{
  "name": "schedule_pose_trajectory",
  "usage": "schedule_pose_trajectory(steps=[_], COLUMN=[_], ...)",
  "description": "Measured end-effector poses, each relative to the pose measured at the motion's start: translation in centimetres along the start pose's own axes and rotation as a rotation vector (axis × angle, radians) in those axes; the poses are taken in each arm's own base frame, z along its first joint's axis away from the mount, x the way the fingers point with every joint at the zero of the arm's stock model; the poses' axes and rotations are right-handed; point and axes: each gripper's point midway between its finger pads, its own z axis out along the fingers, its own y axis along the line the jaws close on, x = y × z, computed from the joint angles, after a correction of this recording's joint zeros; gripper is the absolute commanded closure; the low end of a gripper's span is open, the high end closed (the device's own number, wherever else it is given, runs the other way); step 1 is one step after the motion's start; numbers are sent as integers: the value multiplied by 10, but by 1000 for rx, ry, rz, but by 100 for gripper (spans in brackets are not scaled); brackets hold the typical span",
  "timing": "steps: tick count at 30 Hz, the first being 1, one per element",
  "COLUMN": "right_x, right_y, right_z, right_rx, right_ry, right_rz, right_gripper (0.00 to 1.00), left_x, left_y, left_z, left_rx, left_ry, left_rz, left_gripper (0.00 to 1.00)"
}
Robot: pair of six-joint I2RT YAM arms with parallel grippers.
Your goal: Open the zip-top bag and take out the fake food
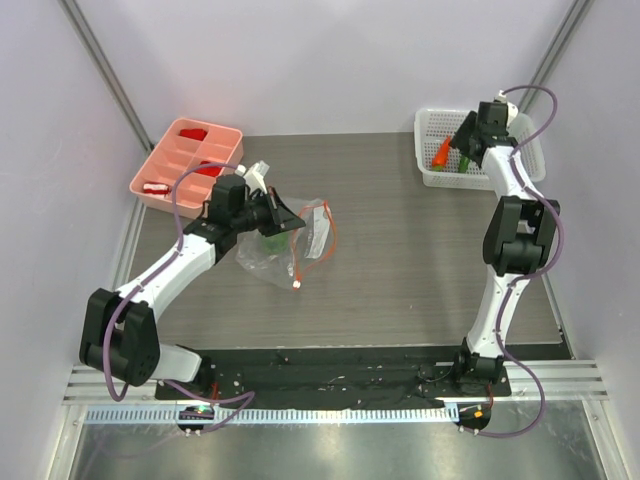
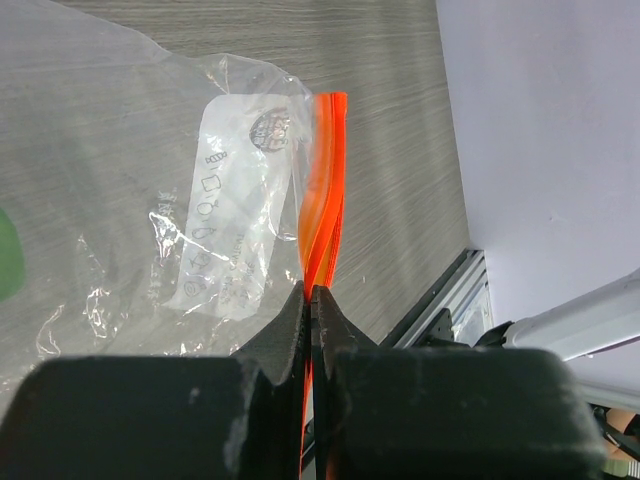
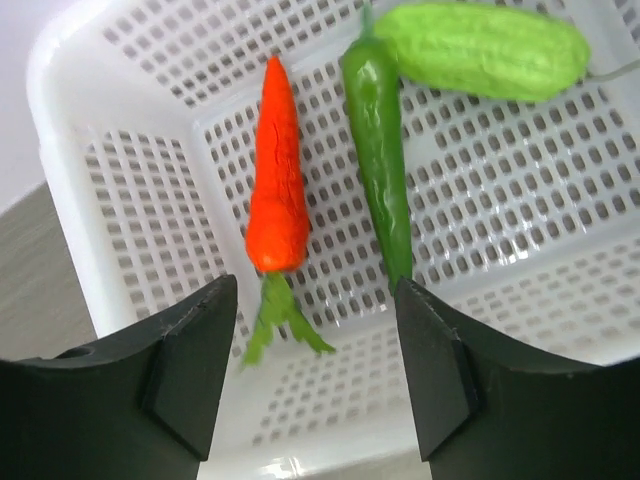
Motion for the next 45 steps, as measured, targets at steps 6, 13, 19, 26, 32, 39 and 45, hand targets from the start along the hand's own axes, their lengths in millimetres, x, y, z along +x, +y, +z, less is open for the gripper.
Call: schedule_pose_trajectory(steps=[6,13,19,26,32,39,45], right_x=[34,101,189,276,281,305,320], right_y=[-2,81,158,174,202,226,251], right_z=[-39,-153,-253,-308,-330,-331,-320], right_rx=[3,-257,-608,-773,-878,-919,-944], right_ry=[47,61,138,277,266,315,343], right_rz=[-27,-119,-201,-267,-240,-240,-224], right_gripper=[30,39,66,74,73,71,63], left_x=[0,0,-1,-1,-3,1,-3], left_y=[0,-1,0,-6,-19,-33,-42], left_z=[0,0,-1,-1,-1,-1,-1], left_rx=[1,4,8,36,108,179,224], left_ry=[-1,0,1,9,2,10,-5], left_rz=[1,1,-1,4,22,48,63], left_gripper=[100,100,100,100,100,100,100])
